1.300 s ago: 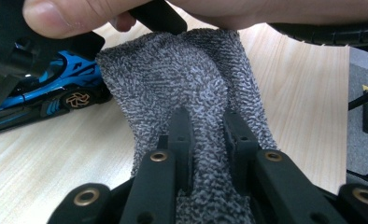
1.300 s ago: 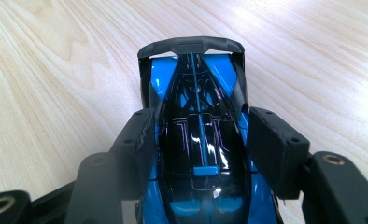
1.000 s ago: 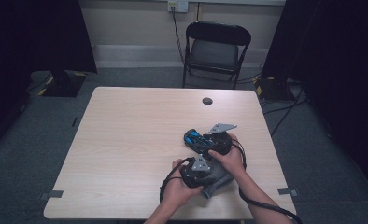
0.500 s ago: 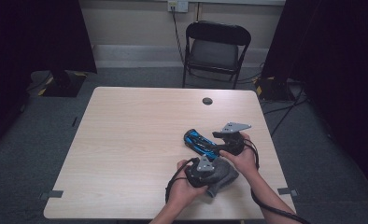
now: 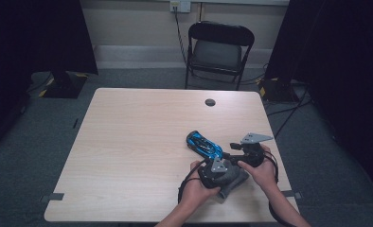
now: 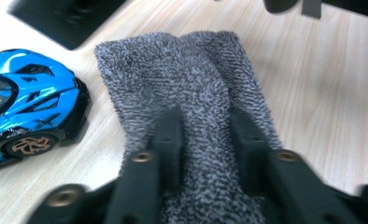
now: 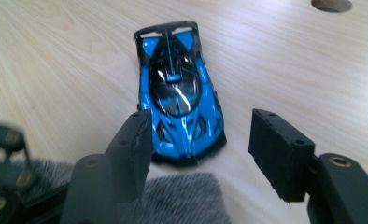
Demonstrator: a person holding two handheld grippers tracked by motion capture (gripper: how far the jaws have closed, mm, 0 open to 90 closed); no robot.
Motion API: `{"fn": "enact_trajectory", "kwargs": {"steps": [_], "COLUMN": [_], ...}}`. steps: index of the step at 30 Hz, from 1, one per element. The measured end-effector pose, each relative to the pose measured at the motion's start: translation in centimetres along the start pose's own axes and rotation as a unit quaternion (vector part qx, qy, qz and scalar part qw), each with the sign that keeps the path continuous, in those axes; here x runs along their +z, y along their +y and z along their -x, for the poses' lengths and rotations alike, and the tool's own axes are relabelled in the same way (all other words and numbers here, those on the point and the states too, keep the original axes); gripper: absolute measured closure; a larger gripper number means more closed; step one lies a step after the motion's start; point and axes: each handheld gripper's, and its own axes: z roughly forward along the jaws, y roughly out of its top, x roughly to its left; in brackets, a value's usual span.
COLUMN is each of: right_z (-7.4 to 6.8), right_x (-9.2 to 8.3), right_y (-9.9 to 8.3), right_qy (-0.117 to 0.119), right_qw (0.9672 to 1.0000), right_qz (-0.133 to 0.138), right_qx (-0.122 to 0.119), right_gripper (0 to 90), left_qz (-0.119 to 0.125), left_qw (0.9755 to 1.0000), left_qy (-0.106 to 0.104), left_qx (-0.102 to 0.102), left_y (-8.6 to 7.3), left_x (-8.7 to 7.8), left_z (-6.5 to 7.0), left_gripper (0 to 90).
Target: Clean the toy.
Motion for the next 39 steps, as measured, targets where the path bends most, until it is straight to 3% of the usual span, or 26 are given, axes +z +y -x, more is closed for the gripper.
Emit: {"fn": "enact_trajectory", "kwargs": {"steps": [3,6,9,12,18,21,25,27,35,39], "right_z": [-0.3,-0.6,-1.2,-1.7,-2.8,-2.9,-2.3,-1.8,0.6,1.9], "right_x": [-0.9,-1.7,-2.7,-3.4,-4.0,-3.8,-3.4,-3.2,-2.3,-2.4], "right_y": [-0.5,-1.0,-1.4,-2.0,-3.6,-4.2,-4.7,-4.6,-4.3,-3.9], "right_qy": [-0.006,-0.008,-0.005,-0.004,0.004,0.004,-0.01,-0.015,-0.038,-0.05], "right_qw": [1.0,0.9999,0.9999,0.9999,0.9996,0.9993,0.9988,0.9987,0.997,0.9961], "right_qz": [-0.005,-0.007,-0.006,-0.01,-0.02,-0.034,-0.044,-0.045,-0.06,-0.064], "right_qx": [0.0,0.005,0.008,0.01,0.017,0.014,0.018,0.02,0.03,0.034], "right_gripper": [40.4,40.4,40.3,40.1,39.1,38.9,36.8,36.7,36.0,36.1], "left_qz": [0.004,0.008,0.01,0.003,-0.024,-0.035,-0.04,-0.032,-0.027,-0.026], "left_qw": [0.9998,0.9999,0.9998,0.9997,0.9989,0.9989,0.9991,0.9993,0.9989,0.9987], "left_qy": [0.007,0.004,0.015,0.025,0.033,0.02,-0.004,-0.01,-0.038,-0.042], "left_qx": [0.017,0.013,0.01,0.003,-0.02,-0.022,-0.015,-0.013,-0.004,0.006], "left_y": [0.5,0.9,0.8,0.0,-1.6,-2.1,-2.3,-2.2,-0.9,0.0], "left_x": [-0.7,-1.7,-2.8,-3.7,-4.6,-4.2,-3.3,-2.9,-0.6,0.7], "left_z": [0.0,-0.1,-0.6,-1.8,-3.8,-3.6,-2.3,-1.7,-0.9,-0.7], "left_gripper": [48.3,42.3,39.7,40.3,50.8,53.1,56.9,58.0,58.2,57.6]}}
